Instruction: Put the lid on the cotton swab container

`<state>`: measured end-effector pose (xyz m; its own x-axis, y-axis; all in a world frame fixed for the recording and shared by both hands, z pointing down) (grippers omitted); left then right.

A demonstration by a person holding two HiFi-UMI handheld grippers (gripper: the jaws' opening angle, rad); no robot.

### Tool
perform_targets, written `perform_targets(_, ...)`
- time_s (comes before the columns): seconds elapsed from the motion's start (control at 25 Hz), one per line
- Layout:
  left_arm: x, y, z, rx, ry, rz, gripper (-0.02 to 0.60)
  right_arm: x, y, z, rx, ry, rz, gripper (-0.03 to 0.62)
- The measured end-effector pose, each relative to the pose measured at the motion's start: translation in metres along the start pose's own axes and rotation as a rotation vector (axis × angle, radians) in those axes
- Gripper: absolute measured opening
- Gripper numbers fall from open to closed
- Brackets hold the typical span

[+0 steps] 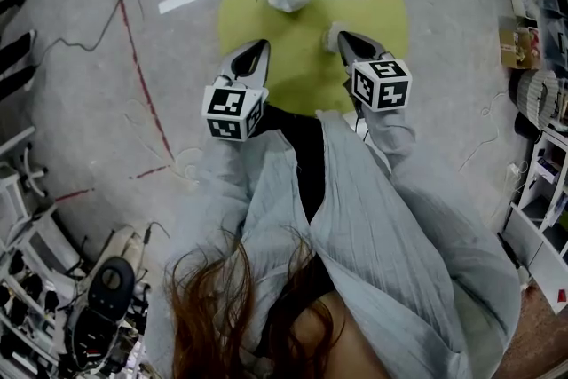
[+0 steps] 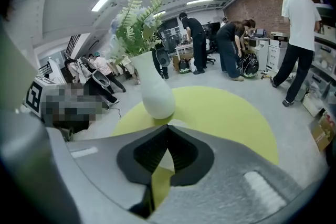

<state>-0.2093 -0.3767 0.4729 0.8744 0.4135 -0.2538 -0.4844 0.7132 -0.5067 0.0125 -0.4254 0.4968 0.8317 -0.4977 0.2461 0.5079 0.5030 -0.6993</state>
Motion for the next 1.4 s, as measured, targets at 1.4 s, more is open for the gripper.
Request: perform_targets(1.4,-0.006,-0.004,-0.001,-0.007,0.019,-0.02,0.02,-0.007,-0.013,-0.004,-0.117,0.081,0.013,0.002)
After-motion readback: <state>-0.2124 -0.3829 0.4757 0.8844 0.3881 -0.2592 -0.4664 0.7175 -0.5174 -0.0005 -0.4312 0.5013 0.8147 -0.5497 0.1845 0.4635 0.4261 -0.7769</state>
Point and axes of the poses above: the fingertips, and each gripper's own axes: y backward along the fingers, x to its right, z out of its underside, the point moved 7 cm from there along y, backward along the fingers, and after that the axes turned 4 degrees about -x, right-handed, at the moved point
